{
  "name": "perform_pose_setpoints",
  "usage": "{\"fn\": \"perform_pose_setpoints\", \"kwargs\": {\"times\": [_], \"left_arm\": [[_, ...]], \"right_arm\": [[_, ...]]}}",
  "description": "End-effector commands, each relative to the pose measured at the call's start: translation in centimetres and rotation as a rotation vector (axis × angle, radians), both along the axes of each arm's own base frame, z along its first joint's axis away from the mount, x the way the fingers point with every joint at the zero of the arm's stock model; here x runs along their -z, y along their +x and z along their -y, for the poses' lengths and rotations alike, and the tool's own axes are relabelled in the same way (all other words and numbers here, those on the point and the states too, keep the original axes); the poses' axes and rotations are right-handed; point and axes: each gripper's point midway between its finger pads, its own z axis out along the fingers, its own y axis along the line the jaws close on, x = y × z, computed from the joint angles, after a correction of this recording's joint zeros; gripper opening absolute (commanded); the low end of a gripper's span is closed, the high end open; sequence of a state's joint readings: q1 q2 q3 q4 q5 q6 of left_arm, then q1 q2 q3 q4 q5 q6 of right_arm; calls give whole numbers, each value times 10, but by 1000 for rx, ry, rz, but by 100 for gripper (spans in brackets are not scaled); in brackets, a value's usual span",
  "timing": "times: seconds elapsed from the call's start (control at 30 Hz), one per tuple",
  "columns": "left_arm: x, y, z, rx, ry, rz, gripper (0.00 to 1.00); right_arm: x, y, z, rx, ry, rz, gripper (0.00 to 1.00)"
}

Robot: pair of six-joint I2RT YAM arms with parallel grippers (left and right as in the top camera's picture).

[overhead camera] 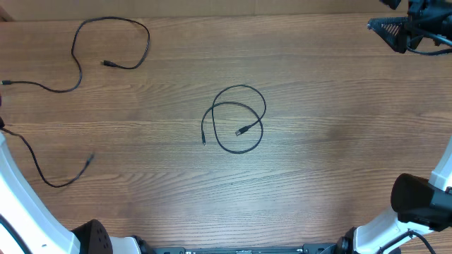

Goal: Untangle cables

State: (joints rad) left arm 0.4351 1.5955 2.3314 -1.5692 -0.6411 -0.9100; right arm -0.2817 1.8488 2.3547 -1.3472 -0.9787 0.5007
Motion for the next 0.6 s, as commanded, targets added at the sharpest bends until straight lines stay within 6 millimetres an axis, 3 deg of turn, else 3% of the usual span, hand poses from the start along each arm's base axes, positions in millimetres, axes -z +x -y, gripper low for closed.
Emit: {"fn": "perform_pose_setpoints", "kwargs": {"times": [0.0, 0.2, 0.37, 0.47, 0.57], "left_arm": [[17, 7, -4, -54, -66, 36, 4], [52, 41, -5, -6, -175, -9, 4], [92, 85, 6, 212, -299, -116, 4], [110, 89, 3, 219, -335, -170, 4], [126, 80, -2, 152, -389, -208, 6]], "right_arm": [[-4, -1, 2, 4, -11, 19, 100], [-4, -1, 2, 4, -11, 20, 100], [-4, -1, 2, 4, -11, 20, 100], [-4, -1, 2, 4, -11, 19, 100], [-4, -1, 2, 4, -11, 19, 100]]}}
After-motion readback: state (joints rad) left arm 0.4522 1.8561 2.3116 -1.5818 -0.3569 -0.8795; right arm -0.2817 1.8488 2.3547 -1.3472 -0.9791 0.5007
